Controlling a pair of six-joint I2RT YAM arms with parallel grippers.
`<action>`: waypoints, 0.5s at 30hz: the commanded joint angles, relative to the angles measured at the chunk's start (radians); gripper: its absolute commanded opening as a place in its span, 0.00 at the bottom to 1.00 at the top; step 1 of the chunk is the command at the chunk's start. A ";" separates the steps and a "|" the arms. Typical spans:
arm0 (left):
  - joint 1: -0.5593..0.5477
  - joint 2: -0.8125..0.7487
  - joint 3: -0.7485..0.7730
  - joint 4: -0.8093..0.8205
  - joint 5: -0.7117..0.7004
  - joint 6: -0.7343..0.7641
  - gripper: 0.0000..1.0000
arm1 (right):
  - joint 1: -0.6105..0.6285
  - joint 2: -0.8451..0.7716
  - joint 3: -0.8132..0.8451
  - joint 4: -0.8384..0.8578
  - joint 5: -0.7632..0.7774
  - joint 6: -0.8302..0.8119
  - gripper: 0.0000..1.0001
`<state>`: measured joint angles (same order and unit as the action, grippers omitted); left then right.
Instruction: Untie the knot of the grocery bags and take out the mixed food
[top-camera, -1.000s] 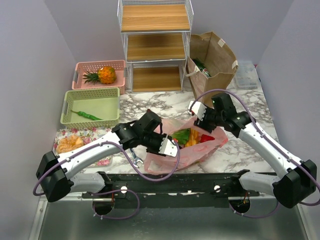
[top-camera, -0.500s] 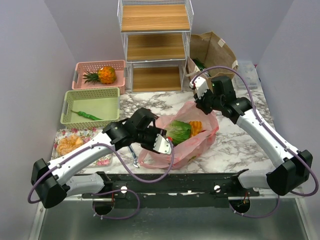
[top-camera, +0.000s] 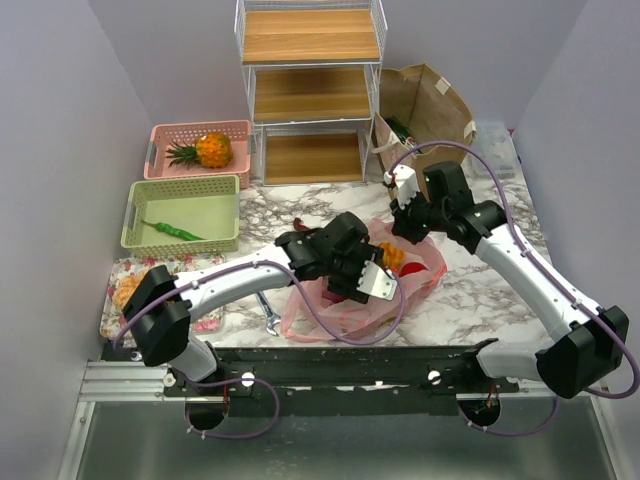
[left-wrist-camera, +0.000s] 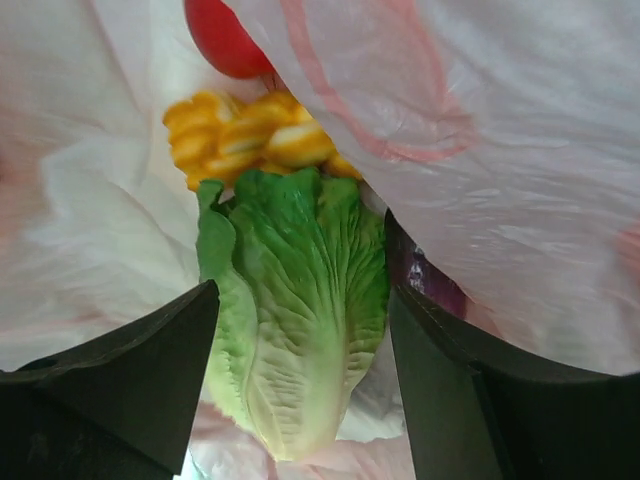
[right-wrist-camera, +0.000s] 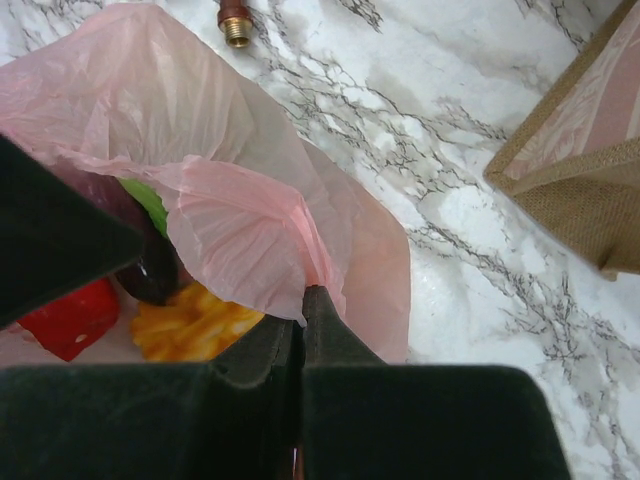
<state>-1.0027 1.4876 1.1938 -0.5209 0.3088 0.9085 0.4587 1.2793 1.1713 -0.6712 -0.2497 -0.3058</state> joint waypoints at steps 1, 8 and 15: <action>0.000 0.077 -0.004 0.084 -0.153 0.088 0.72 | -0.019 0.022 0.030 0.002 -0.032 0.083 0.01; 0.039 0.190 -0.091 0.271 -0.346 0.233 0.87 | -0.032 0.065 0.065 0.000 -0.046 0.089 0.01; 0.090 0.297 -0.037 0.206 -0.310 0.187 0.84 | -0.032 0.076 0.053 0.002 -0.078 0.084 0.01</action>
<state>-0.9382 1.7367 1.1244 -0.2829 0.0322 1.0939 0.4301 1.3449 1.2053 -0.6708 -0.2867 -0.2317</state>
